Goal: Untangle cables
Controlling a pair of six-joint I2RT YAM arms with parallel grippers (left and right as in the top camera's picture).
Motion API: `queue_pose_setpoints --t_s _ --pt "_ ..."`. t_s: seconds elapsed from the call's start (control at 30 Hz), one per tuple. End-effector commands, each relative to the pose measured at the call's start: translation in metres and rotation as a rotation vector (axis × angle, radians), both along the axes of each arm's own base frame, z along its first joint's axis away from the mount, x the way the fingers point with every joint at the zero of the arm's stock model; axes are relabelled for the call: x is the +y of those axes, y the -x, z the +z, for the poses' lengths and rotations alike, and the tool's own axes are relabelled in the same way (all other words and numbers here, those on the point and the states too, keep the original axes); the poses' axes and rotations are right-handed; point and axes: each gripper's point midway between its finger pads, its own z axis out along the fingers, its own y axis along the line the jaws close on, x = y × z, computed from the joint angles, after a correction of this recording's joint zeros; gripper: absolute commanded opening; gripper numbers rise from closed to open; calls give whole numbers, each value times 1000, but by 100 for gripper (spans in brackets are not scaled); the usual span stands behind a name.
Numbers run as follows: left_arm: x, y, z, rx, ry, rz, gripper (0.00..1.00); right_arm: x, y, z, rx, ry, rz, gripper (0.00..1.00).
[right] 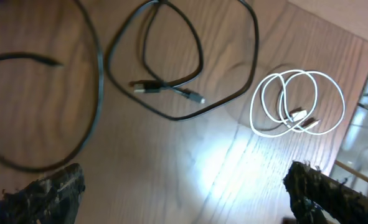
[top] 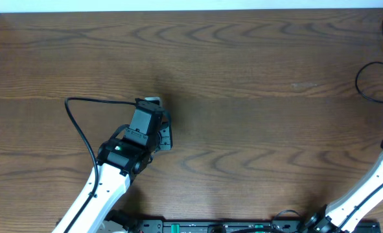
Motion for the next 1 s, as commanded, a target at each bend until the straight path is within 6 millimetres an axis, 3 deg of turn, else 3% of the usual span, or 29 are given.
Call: queue_pose_setpoints --t_s 0.0,0.23,0.47,0.6,0.97 --pt "3 0 -4 3 -25 -15 53 19 2 61 -134 51 84 99" --pt "2 -1 -3 -4 -25 -19 53 33 0 101 -279 47 205 99" --pt "-1 0 -3 -6 -33 -70 53 46 -6 101 -286 6 292 99" --pt "-3 0 1 -24 -33 -98 53 68 -33 104 -357 -54 507 99" --pt "-10 -3 46 -198 22 -153 53 90 -57 113 -406 -50 664 99"
